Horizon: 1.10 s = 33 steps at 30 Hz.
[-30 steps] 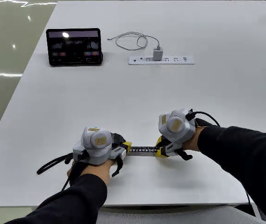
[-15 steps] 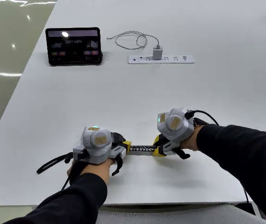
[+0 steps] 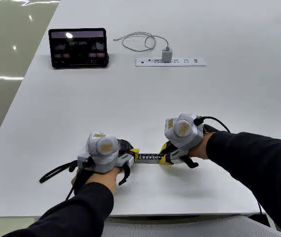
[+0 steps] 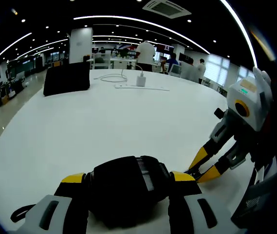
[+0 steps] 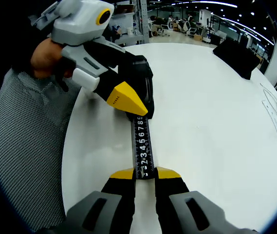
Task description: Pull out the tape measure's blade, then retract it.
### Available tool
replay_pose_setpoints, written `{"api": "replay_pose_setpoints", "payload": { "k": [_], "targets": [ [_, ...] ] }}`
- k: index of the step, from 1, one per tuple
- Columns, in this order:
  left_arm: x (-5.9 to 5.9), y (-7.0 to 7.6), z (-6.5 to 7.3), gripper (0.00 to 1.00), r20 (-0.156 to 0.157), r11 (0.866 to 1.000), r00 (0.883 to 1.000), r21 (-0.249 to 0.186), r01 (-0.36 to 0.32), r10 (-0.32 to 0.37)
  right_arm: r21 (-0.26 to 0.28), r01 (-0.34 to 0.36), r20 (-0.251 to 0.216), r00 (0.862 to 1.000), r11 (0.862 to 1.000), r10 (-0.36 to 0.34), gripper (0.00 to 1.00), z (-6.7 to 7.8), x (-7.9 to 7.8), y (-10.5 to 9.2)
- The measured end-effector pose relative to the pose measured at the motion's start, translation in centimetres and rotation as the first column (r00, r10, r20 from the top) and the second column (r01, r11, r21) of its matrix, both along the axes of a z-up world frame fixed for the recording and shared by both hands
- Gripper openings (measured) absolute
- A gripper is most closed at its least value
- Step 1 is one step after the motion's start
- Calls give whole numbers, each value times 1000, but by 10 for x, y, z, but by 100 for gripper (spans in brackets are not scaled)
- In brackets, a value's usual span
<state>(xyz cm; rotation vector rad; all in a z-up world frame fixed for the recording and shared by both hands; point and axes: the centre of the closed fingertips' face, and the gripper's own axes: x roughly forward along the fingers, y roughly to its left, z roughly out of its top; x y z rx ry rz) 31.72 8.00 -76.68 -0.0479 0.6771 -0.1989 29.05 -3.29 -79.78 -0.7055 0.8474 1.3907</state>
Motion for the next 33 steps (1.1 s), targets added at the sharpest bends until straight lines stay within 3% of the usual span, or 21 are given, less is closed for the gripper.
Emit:
{"api": "replay_pose_setpoints", "payload": {
  "k": [33],
  "targets": [
    [0,0,0,63,-6,1000,1000,-2,3,-3,33,-3,1,1000,999,3,11,2,0,16]
  ]
}}
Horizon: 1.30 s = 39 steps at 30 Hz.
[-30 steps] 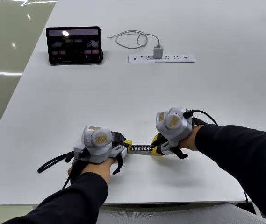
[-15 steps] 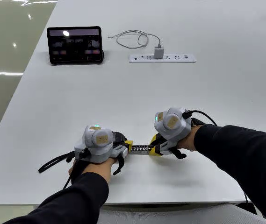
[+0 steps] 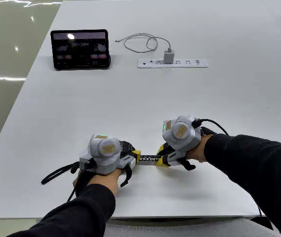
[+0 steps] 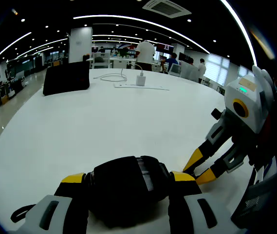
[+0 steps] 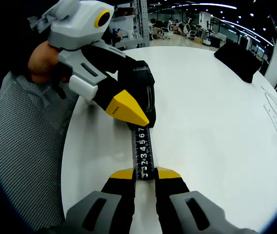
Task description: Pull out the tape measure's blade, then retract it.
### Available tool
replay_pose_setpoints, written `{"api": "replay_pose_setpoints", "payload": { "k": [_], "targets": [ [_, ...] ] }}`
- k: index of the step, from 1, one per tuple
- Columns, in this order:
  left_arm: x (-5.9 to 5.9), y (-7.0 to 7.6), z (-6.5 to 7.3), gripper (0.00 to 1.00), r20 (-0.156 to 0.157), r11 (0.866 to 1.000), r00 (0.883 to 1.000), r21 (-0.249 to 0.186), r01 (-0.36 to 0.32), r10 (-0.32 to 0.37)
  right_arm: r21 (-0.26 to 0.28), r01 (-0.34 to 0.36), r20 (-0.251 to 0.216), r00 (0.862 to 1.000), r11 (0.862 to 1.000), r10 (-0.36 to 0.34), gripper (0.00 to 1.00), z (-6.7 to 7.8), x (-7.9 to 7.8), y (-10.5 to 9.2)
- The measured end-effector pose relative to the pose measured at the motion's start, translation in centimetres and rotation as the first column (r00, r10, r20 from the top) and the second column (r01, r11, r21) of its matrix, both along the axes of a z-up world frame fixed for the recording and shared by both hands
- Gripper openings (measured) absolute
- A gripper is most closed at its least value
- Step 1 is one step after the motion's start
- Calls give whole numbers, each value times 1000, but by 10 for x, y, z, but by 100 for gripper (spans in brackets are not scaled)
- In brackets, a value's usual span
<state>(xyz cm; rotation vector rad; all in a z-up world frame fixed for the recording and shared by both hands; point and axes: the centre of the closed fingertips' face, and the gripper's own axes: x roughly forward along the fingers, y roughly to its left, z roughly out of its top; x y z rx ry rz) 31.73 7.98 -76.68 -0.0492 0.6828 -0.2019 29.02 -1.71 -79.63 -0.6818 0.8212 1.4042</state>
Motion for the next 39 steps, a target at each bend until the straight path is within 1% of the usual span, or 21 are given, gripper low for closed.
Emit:
{"api": "replay_pose_setpoints", "payload": {
  "k": [4,9,12,18,20,22,24,26,31,37,39],
  "targets": [
    [0,0,0,63,0,1000,1000,1,-1,1,5,-4,7,1000,1000,4,11,1,0,1],
    [0,1,0,63,0,1000,1000,2,-4,4,10,-3,8,1000,1000,3,11,2,1,3],
    [-1,1,-1,63,-8,1000,1000,10,-6,6,11,-5,9,1000,1000,5,11,2,1,5],
    [-1,1,0,62,-7,1000,1000,8,-11,11,13,-3,7,1000,1000,3,11,1,1,8],
    [0,1,0,62,-9,1000,1000,9,-13,13,12,-10,11,1000,1000,9,11,1,2,9],
    [-1,1,0,62,-8,1000,1000,10,-14,14,11,-33,22,999,999,32,11,1,2,10],
    [-1,1,0,62,-10,1000,1000,10,-14,14,8,-26,12,1000,1000,26,11,1,2,11],
    [0,1,-1,62,-10,1000,1000,10,-15,15,9,-33,15,999,999,33,11,0,3,12],
    [0,1,0,62,-9,1000,1000,7,-18,18,0,-37,12,999,999,37,11,0,3,14],
    [-1,2,0,62,-11,1000,1000,-11,-22,22,5,-40,18,999,999,40,11,0,4,16],
    [-2,2,0,62,-12,1000,1000,-16,-22,22,11,-36,13,999,999,36,11,0,4,16]
  ]
}}
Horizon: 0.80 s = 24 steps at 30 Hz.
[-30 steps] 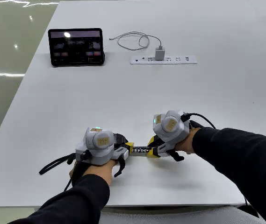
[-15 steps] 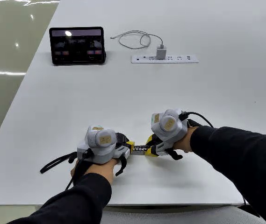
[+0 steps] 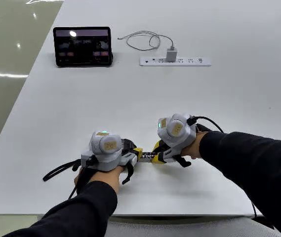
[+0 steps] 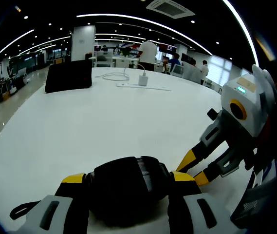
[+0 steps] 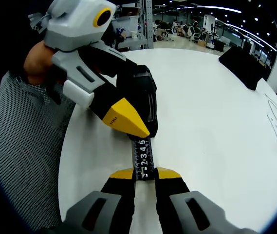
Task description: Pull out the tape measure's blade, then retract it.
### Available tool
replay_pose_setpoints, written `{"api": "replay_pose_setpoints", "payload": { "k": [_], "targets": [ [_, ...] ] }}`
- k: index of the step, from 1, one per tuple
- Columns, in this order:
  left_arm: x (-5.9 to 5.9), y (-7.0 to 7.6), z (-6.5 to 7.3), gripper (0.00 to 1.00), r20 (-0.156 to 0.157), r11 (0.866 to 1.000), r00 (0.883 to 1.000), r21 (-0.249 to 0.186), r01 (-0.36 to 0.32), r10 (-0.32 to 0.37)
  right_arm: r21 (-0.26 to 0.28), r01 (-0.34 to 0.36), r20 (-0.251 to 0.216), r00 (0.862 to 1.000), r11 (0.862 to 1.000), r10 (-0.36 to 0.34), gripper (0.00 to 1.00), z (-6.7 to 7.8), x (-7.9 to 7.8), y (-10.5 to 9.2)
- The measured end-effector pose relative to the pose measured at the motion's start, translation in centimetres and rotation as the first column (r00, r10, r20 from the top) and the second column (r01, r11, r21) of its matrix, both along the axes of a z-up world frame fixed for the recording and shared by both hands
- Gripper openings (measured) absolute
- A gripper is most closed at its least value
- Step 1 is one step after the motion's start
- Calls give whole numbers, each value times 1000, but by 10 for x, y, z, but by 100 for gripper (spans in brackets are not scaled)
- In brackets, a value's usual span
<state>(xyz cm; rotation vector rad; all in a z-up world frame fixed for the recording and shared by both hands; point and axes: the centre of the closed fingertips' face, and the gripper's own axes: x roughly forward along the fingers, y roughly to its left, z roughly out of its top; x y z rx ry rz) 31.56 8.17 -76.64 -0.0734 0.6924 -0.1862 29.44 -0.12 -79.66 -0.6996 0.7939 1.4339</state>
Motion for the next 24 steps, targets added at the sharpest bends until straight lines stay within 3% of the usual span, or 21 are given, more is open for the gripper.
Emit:
{"api": "replay_pose_setpoints", "payload": {
  "k": [11,24],
  "targets": [
    [0,0,0,61,-3,1000,1000,-11,14,-14,23,5,-23,1000,1000,-4,10,1,1,3],
    [0,0,0,62,-3,1000,1000,-9,12,-12,26,-1,-9,1000,1000,1,10,3,0,11]
  ]
}}
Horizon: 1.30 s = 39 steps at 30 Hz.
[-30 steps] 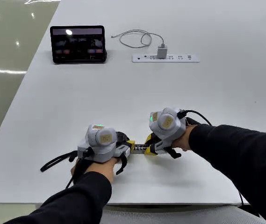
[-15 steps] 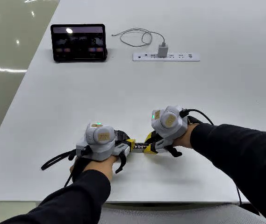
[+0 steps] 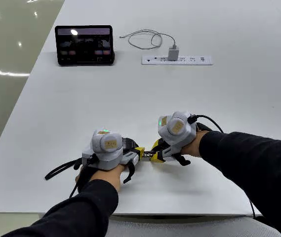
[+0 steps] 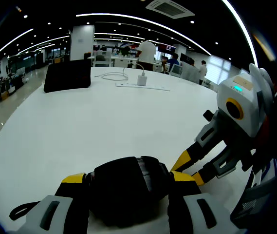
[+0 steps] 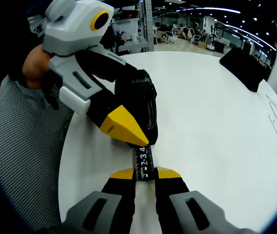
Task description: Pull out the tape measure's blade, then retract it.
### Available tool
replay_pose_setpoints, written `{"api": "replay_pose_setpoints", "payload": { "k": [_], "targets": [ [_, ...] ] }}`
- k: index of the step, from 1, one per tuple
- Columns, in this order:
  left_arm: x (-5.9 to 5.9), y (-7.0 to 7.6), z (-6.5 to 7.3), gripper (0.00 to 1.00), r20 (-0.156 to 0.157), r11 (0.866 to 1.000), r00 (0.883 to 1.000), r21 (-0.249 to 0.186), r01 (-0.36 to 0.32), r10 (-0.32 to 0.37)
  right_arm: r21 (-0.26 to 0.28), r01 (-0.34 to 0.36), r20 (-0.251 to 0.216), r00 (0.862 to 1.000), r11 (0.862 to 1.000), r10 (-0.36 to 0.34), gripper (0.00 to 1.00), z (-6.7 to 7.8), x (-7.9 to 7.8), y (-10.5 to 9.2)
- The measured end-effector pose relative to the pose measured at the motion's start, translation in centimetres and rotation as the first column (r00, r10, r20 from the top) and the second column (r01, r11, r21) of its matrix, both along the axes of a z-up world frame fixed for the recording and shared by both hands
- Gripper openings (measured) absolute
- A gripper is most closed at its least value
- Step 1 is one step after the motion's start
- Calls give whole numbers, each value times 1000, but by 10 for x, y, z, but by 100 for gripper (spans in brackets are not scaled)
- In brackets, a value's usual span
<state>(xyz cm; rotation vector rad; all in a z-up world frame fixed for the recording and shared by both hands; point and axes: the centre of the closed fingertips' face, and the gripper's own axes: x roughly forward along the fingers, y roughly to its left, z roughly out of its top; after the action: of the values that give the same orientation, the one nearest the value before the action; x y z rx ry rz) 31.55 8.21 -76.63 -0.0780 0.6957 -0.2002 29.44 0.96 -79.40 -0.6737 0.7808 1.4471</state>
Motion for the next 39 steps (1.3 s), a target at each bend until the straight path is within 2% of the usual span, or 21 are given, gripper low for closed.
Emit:
{"api": "replay_pose_setpoints", "payload": {
  "k": [20,26,28,39],
  "targets": [
    [0,0,0,62,0,1000,1000,-5,-2,2,26,18,-3,1000,999,-18,10,-1,-3,18],
    [1,0,0,62,0,1000,1000,-4,-1,1,42,31,-9,999,999,-30,11,0,-3,16],
    [1,0,0,62,0,1000,1000,0,4,-4,52,8,2,1000,999,-8,12,0,-4,13],
    [1,0,0,62,-3,1000,1000,-10,-3,3,68,3,29,1000,998,-5,11,1,-2,13]
  ]
}}
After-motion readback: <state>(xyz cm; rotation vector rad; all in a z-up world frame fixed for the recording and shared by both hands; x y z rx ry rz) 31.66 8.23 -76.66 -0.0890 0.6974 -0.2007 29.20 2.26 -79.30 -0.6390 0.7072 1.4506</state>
